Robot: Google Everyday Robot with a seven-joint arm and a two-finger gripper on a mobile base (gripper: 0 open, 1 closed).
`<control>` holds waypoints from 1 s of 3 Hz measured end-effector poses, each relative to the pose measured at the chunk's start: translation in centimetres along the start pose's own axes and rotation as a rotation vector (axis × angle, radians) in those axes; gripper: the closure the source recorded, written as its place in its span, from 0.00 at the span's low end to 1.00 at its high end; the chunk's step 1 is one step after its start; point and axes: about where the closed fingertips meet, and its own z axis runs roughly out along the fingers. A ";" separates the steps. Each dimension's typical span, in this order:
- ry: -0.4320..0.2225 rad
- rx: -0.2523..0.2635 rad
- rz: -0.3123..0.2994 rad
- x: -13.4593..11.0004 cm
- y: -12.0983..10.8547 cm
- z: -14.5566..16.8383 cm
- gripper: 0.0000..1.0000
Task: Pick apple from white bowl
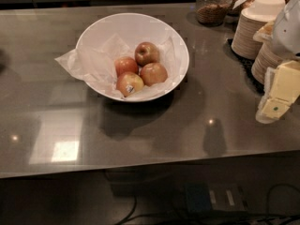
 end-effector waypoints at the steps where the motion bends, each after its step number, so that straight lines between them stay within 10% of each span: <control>1: -0.007 0.013 -0.004 -0.4 -0.2 -0.1 0.00; 3: -0.097 0.085 -0.048 -4.2 -1.3 -0.8 0.00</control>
Offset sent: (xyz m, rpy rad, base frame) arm 0.0220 0.0391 0.0185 0.0315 -0.1266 0.0523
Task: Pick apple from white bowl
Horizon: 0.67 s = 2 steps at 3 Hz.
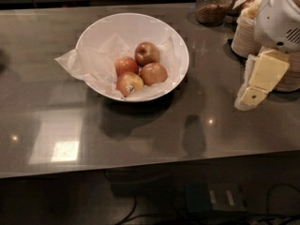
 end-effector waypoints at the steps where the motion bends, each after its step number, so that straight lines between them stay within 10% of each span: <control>1: 0.000 0.000 0.000 0.0 0.0 0.0 0.00; 2: -0.065 -0.014 -0.023 -1.3 -0.3 1.4 0.00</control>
Offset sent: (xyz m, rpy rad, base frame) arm 0.0267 0.0335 -0.0237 0.1324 -0.0044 0.1187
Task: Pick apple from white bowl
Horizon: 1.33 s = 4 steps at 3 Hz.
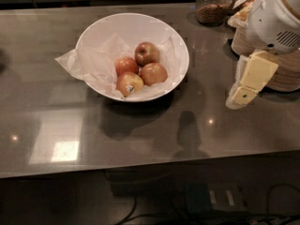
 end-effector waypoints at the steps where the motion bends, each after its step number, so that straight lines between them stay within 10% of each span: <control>1: -0.086 0.002 0.015 -1.5 -1.2 1.7 0.00; 4: -0.292 -0.055 0.017 -5.9 -4.0 5.9 0.00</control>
Offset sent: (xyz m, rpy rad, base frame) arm 0.0620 0.0348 -0.0126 0.2367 -0.0276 0.0052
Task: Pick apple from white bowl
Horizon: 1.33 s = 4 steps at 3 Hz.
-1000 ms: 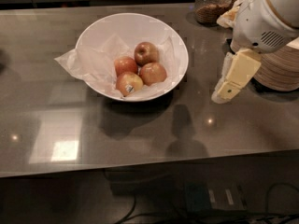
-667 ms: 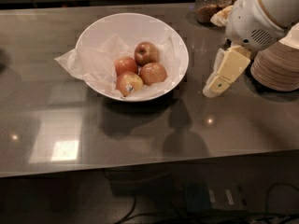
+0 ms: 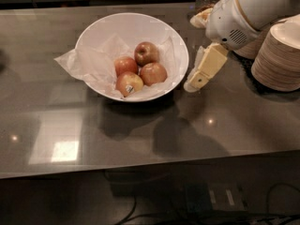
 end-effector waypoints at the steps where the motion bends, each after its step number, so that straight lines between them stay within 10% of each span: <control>1: -0.011 -0.029 -0.016 -0.5 -0.3 2.2 0.13; 4: -0.019 -0.021 -0.037 -0.9 -1.6 3.6 0.24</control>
Offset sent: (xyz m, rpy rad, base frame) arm 0.0346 0.0272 -0.0266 -0.0021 0.0007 0.0584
